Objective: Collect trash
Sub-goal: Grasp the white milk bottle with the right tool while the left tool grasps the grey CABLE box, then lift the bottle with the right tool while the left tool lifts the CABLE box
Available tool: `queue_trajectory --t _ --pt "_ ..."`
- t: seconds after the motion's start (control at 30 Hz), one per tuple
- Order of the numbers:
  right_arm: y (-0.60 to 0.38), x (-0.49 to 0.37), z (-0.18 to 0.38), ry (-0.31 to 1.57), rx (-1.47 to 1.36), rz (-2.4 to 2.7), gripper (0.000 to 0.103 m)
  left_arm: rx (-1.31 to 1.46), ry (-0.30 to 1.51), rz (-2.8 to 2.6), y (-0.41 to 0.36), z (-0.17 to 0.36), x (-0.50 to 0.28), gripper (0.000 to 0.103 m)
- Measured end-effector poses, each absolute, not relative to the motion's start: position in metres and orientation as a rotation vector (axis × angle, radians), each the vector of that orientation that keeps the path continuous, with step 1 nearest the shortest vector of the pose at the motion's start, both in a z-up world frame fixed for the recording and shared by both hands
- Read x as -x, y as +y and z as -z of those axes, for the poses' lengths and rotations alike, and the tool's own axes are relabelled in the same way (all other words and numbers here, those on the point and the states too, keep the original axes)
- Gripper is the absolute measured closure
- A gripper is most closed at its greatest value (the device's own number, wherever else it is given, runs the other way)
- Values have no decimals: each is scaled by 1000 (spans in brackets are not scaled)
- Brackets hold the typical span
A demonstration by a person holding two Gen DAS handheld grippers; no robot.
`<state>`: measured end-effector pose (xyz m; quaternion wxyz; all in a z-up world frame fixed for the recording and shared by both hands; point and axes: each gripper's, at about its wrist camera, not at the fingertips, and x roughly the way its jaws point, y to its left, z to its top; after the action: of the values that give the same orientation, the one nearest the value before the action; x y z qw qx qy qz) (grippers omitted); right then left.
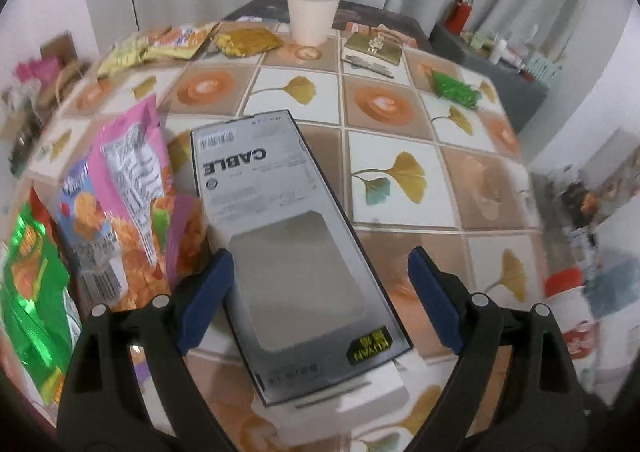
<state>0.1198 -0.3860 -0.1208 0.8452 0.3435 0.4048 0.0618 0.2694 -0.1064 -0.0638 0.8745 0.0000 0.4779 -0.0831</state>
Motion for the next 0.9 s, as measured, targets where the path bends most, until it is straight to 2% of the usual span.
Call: queue_trajectory --t 0.23,0.43,0.53,0.9 --pt "-385 -116 119 855 -719 -125 39 -203 959 84 -122 75 -270 18" --pt "-383 -116 120 861 -726 -115 39 -172 959 65 -117 74 -276 18" --pt "-382 -113 117 857 -718 -114 39 -234 937 86 -121 76 -271 22" --pt "-371 -109 110 861 -696 -113 39 -187 942 -29 -100 75 -264 18"
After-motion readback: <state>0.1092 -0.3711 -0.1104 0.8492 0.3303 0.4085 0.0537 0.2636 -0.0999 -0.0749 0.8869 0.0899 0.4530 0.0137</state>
